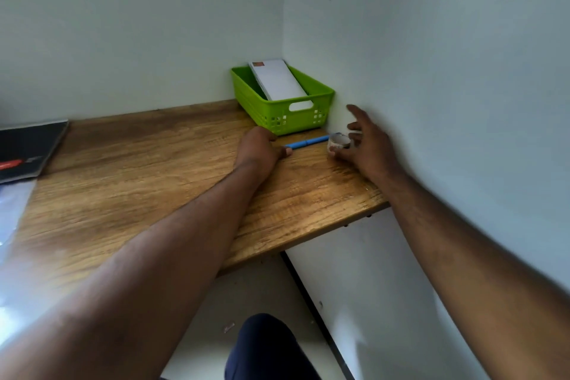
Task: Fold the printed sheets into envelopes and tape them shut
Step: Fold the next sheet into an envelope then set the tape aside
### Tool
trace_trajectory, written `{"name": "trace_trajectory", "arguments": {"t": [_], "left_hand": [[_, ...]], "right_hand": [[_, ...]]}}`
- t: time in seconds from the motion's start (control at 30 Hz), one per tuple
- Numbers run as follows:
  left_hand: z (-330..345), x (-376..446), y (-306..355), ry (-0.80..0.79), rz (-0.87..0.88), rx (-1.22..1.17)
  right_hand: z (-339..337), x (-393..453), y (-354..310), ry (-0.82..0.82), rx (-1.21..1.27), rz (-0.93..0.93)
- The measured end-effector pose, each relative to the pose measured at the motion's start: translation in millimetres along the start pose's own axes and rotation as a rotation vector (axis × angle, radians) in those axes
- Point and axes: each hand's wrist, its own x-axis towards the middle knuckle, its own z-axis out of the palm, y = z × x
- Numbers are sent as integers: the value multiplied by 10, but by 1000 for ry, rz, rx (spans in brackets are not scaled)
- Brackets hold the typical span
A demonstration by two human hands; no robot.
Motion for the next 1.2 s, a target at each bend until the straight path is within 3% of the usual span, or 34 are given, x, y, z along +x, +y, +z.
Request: {"name": "trace_trajectory", "arguments": {"t": [0.13,0.23,0.43,0.7,0.93,1.2], "left_hand": [[-261,-38,-128,-19,21,23],[-632,-110,-324,28,24,74],[-1722,-437,-1152,275,-58,174],[-3017,-842,-2342,439,-376,355],[-3090,-919,-2887,513,-438,273],[-3074,-856,-2992,508,-467,268]], "right_hand": [[65,54,-271,99,-79,-220],[365,162,-705,10,-82,-361],[1631,109,-1820,-254,-40,-499],[3028,-228,-2894,-542,71,-469],[3584,-407,-2974,-595,39,-428],[3648,-410,-2921,-585,-1,-501]]}}
